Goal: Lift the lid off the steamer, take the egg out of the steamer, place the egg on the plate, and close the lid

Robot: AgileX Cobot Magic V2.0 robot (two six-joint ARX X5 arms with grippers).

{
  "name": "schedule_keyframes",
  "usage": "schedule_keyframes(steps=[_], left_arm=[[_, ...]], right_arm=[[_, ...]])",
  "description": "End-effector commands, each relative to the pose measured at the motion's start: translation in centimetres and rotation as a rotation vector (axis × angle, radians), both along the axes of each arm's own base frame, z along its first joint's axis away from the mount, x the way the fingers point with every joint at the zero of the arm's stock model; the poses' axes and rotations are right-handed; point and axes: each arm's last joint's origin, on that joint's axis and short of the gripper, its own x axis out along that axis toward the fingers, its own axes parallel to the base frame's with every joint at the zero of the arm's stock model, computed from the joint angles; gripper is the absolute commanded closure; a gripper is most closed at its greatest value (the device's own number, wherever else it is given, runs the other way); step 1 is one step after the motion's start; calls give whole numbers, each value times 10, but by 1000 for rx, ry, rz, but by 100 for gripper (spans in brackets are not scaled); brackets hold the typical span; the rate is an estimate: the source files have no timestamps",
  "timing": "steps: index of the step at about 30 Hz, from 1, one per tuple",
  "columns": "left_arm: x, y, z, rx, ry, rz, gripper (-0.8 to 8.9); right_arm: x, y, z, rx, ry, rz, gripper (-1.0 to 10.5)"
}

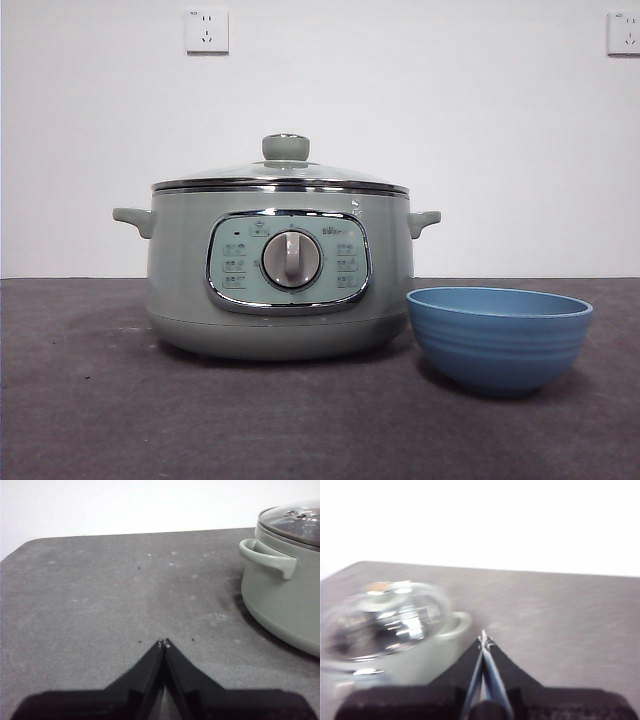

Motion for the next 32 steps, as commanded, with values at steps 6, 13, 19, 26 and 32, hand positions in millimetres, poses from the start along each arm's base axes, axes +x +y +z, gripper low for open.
schedule_keyframes(steps=[6,13,19,26,32], left_arm=[[1,0,-4,-8,7,2,817],[1,0,-4,-8,7,2,817],[1,0,-4,-8,7,2,817],[1,0,-4,-8,7,2,817],[1,0,-4,-8,7,2,817]], right_arm=[[10,-7,-84,-2,-96,-141,946],[12,-8,-126,32,-39,-200,946],[14,-8,-143,54,3,-203,946],[14,-8,-151,47,58,-205,946],[14,-8,-151,49,53,-202,946]])
